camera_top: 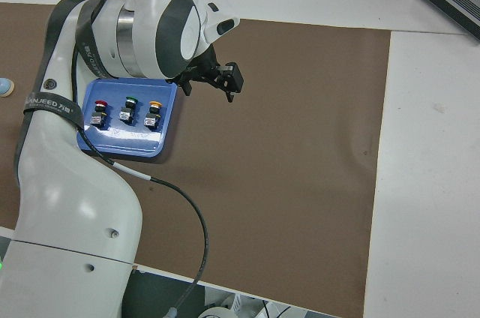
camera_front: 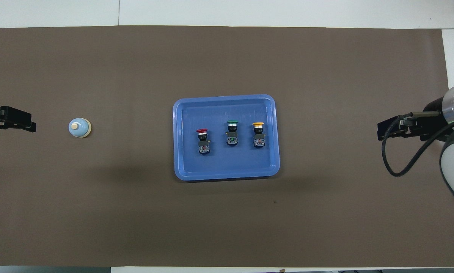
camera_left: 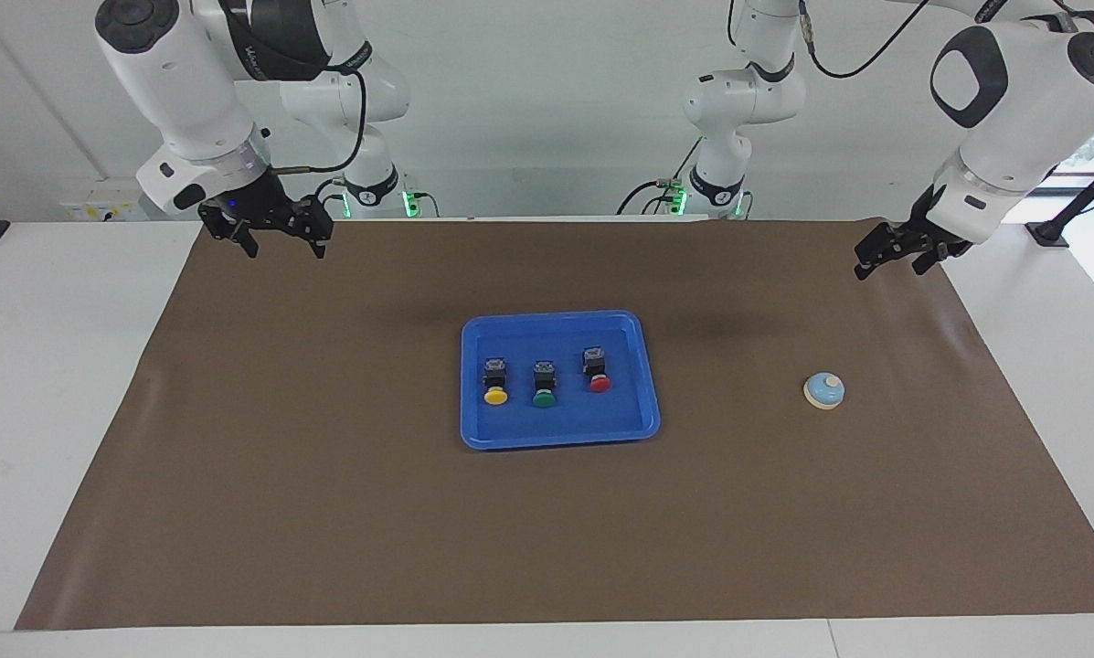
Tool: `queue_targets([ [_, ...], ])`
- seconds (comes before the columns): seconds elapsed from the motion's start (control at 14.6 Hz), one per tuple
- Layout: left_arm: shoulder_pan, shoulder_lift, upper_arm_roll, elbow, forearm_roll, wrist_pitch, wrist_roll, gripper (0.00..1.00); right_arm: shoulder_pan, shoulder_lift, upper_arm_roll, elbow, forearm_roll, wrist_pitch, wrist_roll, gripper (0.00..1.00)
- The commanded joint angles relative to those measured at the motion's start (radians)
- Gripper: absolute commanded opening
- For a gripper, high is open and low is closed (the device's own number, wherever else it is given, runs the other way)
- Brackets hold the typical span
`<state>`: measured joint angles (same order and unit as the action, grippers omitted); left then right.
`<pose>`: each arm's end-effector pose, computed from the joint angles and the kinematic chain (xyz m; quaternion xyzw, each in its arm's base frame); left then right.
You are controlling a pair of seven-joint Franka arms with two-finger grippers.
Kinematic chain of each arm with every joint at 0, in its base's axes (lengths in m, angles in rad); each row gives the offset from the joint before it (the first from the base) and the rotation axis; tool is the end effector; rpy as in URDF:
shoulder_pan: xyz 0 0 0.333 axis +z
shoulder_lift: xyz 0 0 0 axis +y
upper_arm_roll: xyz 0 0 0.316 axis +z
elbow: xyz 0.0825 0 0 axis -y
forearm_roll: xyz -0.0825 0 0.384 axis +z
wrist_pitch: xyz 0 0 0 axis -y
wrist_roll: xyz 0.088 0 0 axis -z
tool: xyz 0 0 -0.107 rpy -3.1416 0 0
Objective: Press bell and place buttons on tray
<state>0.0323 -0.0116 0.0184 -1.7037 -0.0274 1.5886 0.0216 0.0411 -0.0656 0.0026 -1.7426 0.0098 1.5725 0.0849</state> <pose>0.5459 0.0249 0.5699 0.9984 0.0155 -0.0512 0.0156 0.5280 0.0242 0.5795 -0.9984 0.0208 0.0524 0.0014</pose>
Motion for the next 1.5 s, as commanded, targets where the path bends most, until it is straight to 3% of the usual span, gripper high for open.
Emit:
queue_targets([
  [0.0,0.001,-0.034,0.002,-0.01,0.001,-0.061,-0.003,1.0,-0.015,0.006,0.011,0.014,0.007,-0.015,-0.013,1.0],
  [0.55,0.008,-0.053,-0.005,-0.001,0.007,-0.059,0.003,1.0,-0.017,0.006,0.011,0.014,0.007,-0.015,-0.013,1.0],
  [1.44,0.008,-0.013,-0.006,0.068,0.006,-0.053,0.004,1.0,-0.017,0.006,0.011,0.014,0.007,-0.015,-0.013,1.0],
])
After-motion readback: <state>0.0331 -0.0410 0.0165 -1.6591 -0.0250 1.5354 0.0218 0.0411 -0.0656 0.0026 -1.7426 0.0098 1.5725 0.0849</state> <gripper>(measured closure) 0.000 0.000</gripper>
